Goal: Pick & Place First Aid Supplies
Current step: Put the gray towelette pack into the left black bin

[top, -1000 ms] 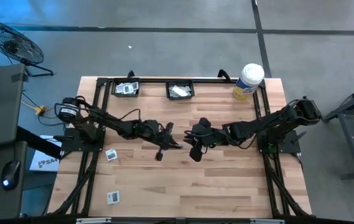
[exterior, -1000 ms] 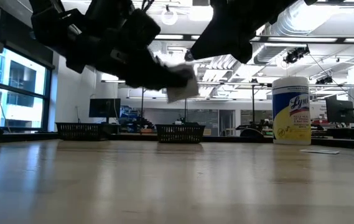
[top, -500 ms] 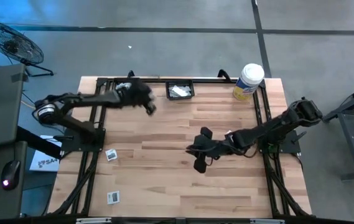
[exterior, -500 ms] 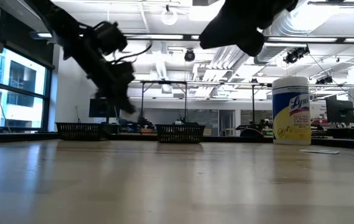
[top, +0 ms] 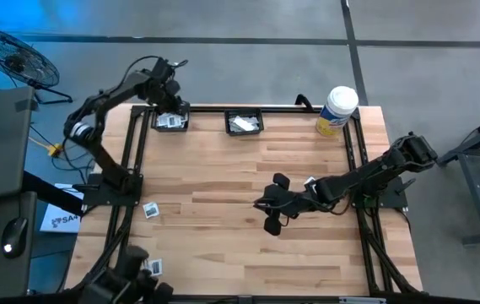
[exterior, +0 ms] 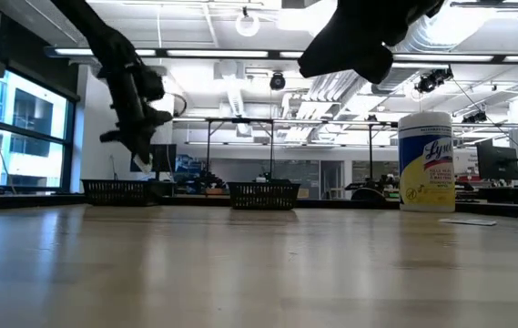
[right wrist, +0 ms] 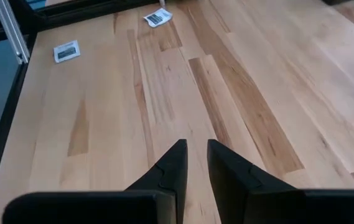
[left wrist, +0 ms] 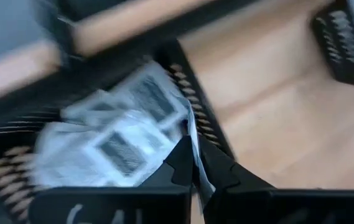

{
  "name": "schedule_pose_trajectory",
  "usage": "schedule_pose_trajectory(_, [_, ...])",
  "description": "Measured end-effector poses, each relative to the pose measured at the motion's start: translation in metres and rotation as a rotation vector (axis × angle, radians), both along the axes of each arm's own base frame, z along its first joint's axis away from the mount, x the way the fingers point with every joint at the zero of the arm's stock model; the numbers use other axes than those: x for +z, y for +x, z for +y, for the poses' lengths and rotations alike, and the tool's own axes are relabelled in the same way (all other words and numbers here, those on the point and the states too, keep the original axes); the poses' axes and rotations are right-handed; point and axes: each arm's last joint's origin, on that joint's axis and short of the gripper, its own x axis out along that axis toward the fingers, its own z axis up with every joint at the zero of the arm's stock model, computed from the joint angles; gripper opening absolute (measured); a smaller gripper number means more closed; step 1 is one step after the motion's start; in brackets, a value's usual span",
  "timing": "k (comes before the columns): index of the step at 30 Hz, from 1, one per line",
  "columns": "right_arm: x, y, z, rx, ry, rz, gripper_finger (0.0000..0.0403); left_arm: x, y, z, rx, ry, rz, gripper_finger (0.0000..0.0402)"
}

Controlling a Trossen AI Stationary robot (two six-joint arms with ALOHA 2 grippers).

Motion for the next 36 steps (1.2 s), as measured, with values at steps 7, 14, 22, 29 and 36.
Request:
schedule_pose_trajectory(7, [0.0,-0.002,0.006,0.007,0.018,0.001,0.0055,-0.031,-0.01,0.024,0.004,-0.163,-0.016,0.0003])
schedule_pose_trajectory(14, [0.0,-0.002,0.007,0.008,0.021,0.001,0.0055,-0.049,-0.011,0.032,0.015,-0.205,0.004,0.0006])
schedule_pose_trajectory(22, [0.0,-0.003,0.007,-0.014,0.06,0.0,0.0055,-0.05,-0.015,0.034,0.041,-0.147,0.176,0.0064])
schedule_pose_trajectory(29, [-0.001,-0.003,0.007,-0.014,0.06,0.002,0.0055,-0.03,-0.013,0.04,0.024,-0.138,0.183,0.0156])
schedule_pose_trajectory(36, [-0.004,-0.005,0.006,-0.041,0.077,0.045,0.0055,-0.007,-0.015,0.042,0.039,-0.131,0.276,0.0178])
